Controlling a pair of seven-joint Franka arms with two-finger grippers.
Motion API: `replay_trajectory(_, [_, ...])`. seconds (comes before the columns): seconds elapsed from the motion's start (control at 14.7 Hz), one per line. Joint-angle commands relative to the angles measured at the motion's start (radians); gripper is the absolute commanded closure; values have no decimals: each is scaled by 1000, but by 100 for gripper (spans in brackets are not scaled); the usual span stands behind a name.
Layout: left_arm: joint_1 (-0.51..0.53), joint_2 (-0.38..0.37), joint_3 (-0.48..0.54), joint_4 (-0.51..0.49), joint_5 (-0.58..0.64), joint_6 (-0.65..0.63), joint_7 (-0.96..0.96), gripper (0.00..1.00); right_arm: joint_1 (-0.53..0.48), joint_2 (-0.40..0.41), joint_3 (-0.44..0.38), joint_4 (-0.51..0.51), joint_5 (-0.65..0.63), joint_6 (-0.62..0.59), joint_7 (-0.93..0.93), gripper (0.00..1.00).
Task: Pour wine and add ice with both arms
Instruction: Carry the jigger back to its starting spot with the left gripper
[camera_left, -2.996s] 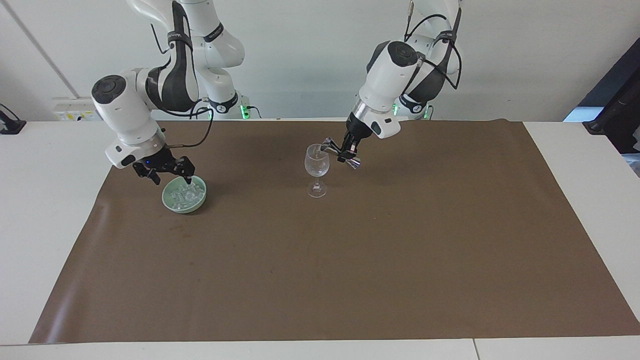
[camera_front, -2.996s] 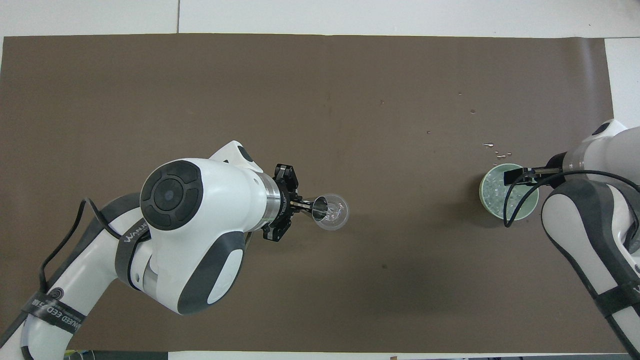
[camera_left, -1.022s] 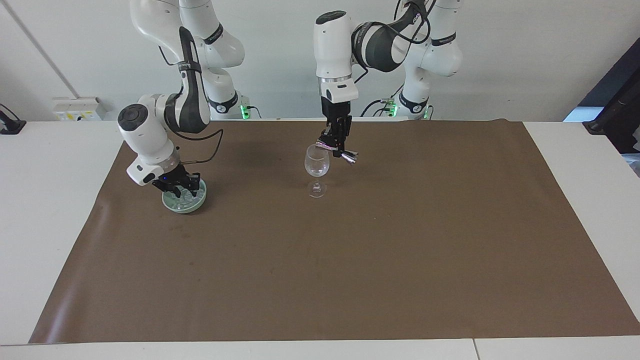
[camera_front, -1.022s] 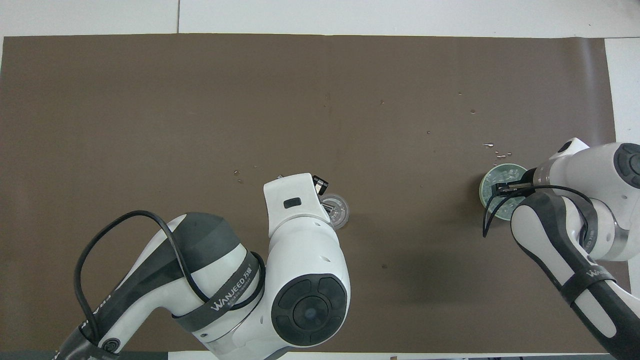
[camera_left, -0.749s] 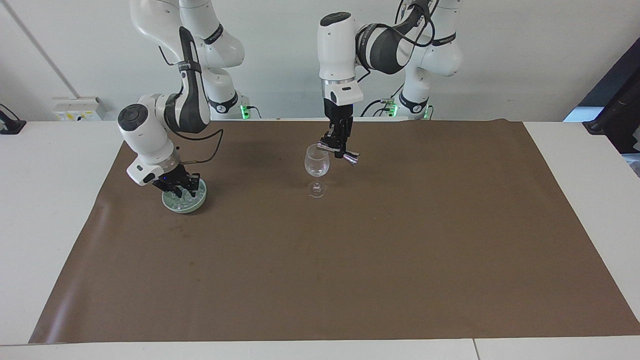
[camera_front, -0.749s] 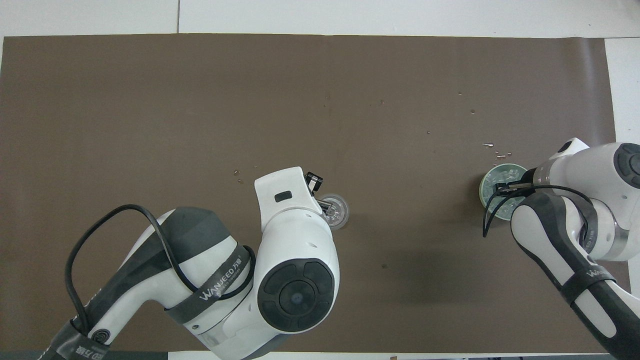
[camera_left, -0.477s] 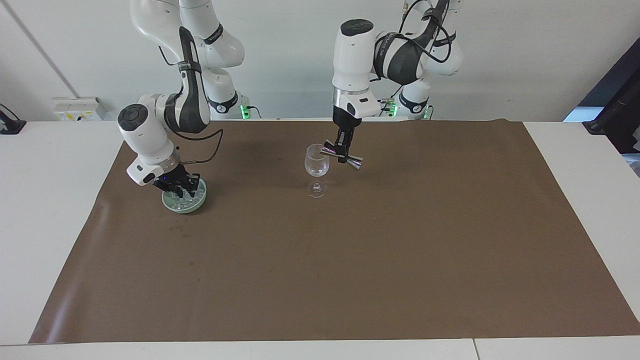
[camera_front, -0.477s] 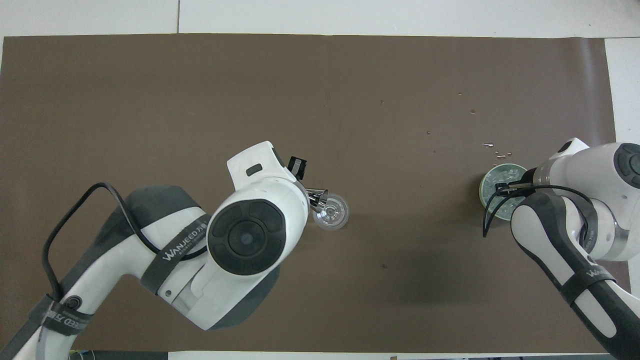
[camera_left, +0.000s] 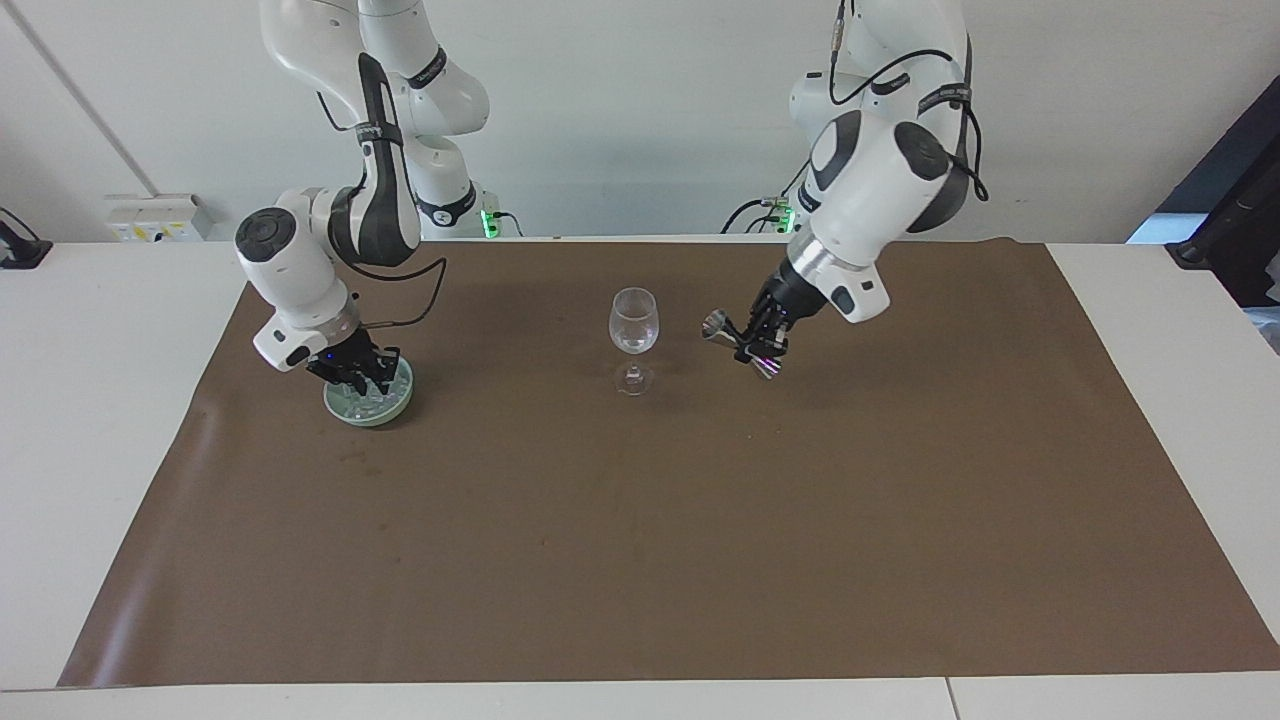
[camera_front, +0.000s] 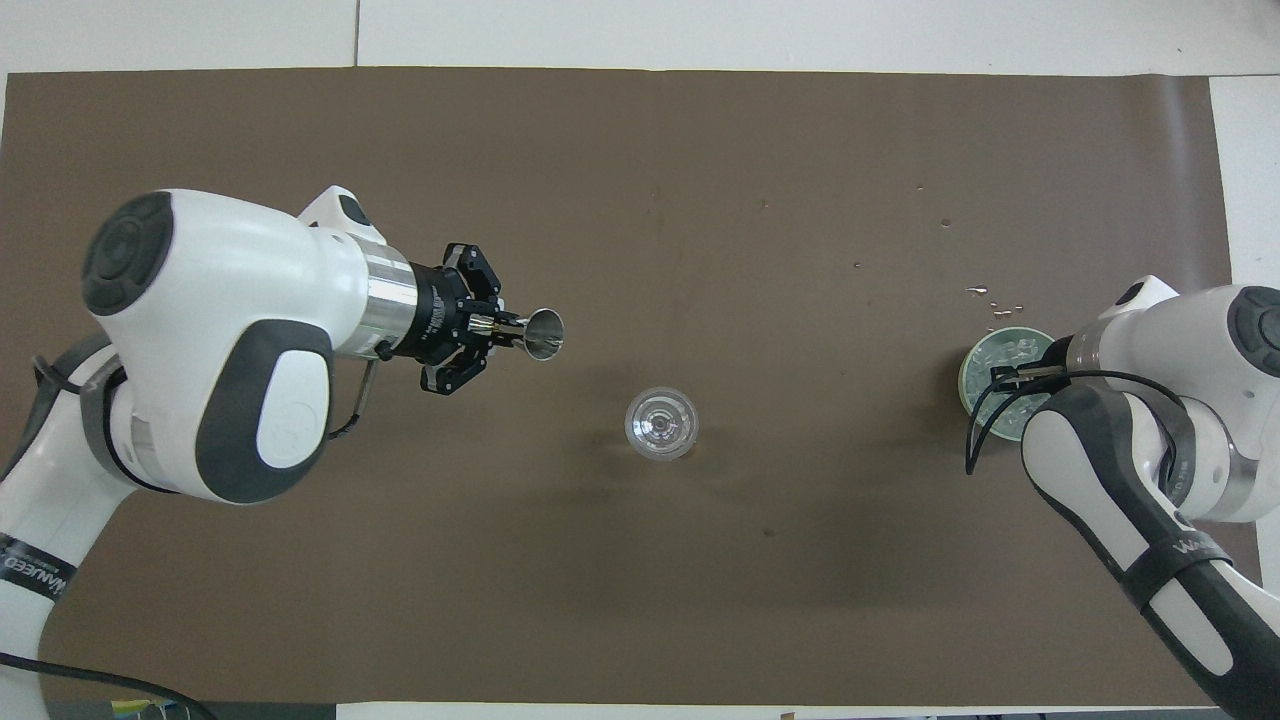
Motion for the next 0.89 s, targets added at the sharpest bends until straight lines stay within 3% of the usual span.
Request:
replay_trajectory(0.0, [151, -32, -13, -70, -183, -22, 156, 100, -10, -3, 6, -10, 21, 17, -28, 68])
replay_trajectory(0.27, [389, 54, -11, -84, -430, -125, 431, 100, -10, -3, 6, -7, 21, 16, -27, 88])
replay_trajectory(0.61, [604, 226, -13, -66, -625, -261, 711, 100, -9, 2, 6, 21, 21, -10, -27, 89])
replay_trajectory(0.82, [652, 298, -13, -50, -723, -257, 741, 100, -7, 0, 9, 101, 21, -128, -22, 89])
